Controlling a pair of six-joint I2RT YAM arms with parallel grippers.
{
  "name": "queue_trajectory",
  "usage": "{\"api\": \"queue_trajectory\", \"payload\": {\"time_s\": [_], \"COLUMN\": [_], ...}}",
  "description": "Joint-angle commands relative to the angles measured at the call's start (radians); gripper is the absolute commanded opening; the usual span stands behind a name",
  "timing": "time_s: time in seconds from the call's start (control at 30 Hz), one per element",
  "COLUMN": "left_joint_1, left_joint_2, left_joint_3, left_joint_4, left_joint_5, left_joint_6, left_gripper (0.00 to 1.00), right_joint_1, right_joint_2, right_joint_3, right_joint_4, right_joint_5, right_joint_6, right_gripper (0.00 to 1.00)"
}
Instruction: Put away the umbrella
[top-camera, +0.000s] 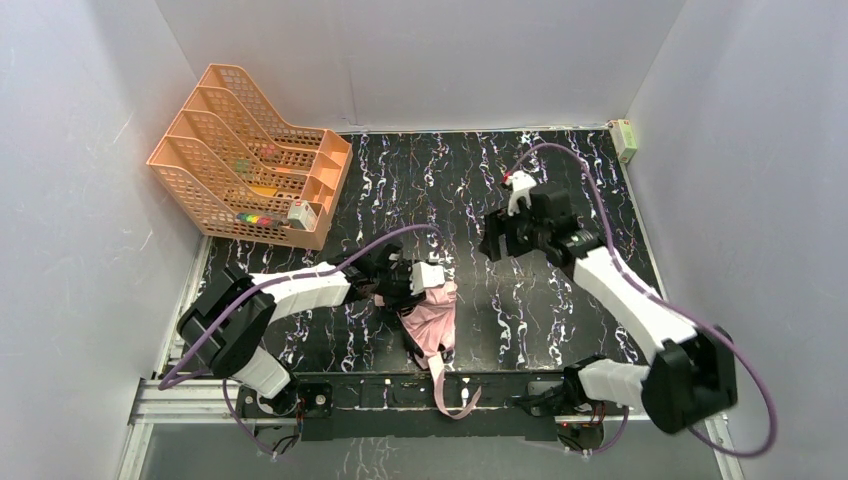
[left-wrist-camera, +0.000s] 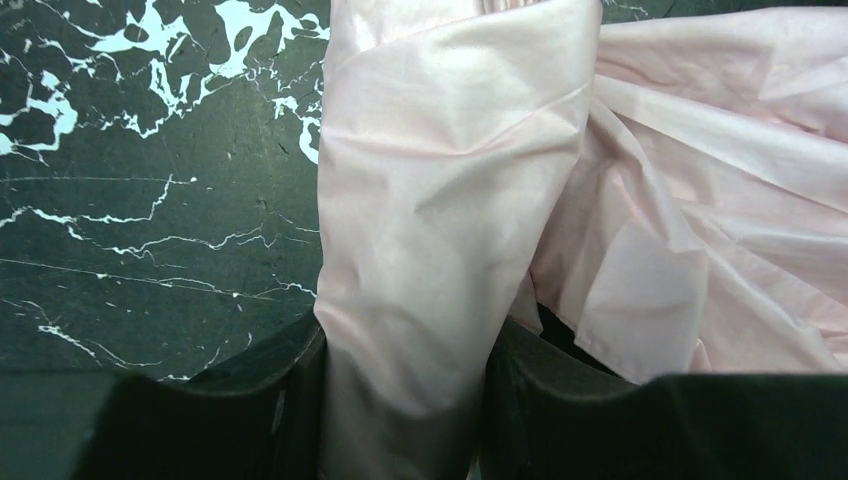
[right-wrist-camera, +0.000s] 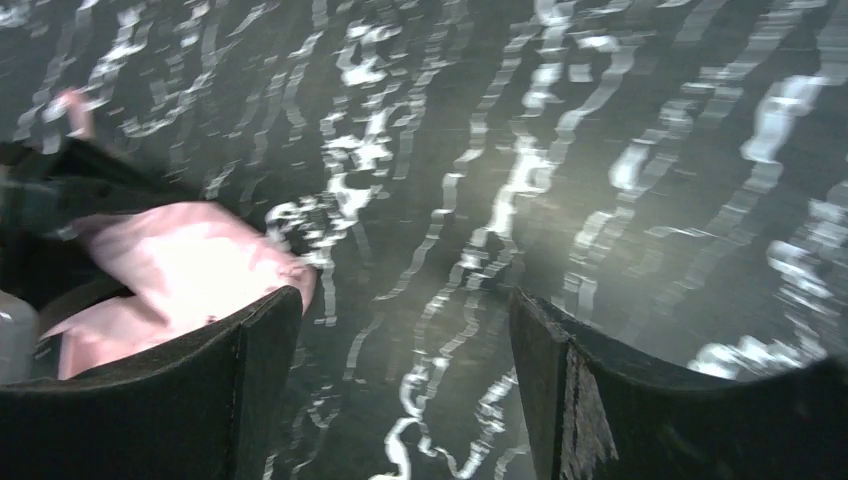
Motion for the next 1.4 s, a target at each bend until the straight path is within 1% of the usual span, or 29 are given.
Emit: {"api": "queue_trajectory", "payload": {"time_s": [0.0,0.07,0.2,0.27,0.33,0.53,0.63,0.8,1.1,1.37], "left_joint_1": [-0.035,-0.048,-0.069,-0.069,-0.069,-0.07,-0.079,-0.087,-0.087,-0.088], "left_joint_2": [-0.038,-0.045,-0.059,-0.064,-0.065,-0.045,-0.031,-0.025,-0.035,-0.037], "left_joint_3": [-0.047,-0.055,-0.085,-0.096,-0.095,-0.097,-0.099,-0.1,-0.114,-0.12], "left_joint_4": [0.037,0.048,0.077,0.095,0.111,0.138,0.147,0.164,0.166,0.168], "left_joint_5": [-0.071,-0.071,-0.067,-0.062,-0.054,-0.025,-0.019,-0.032,-0.03,-0.031], "left_joint_6": [0.09,0.104,0.165,0.201,0.233,0.307,0.326,0.328,0.357,0.373], "left_gripper": [0.0,0.0,0.0,0.0,0.0,0.0,0.0,0.0,0.0,0.0], "right_joint_1": [-0.031,-0.031,-0.027,-0.004,0.024,0.058,0.099,0.139,0.175,0.194], "right_joint_2": [0.19,0.27,0.38,0.427,0.462,0.516,0.554,0.62,0.713,0.736], "right_joint_3": [0.142,0.179,0.226,0.257,0.27,0.265,0.291,0.302,0.325,0.319], "right_joint_4": [-0.035,-0.036,-0.052,-0.087,-0.107,-0.108,-0.128,-0.127,-0.165,-0.194], "right_joint_5": [-0.487,-0.561,-0.633,-0.631,-0.606,-0.618,-0.597,-0.563,-0.587,-0.608], "right_joint_6": [0.008,-0.012,-0.05,-0.071,-0.13,-0.193,-0.224,-0.257,-0.315,-0.325], "right_gripper": [0.86,0.89,0.91,0.92,0.93,0.93,0.94,0.94,0.93,0.9]}}
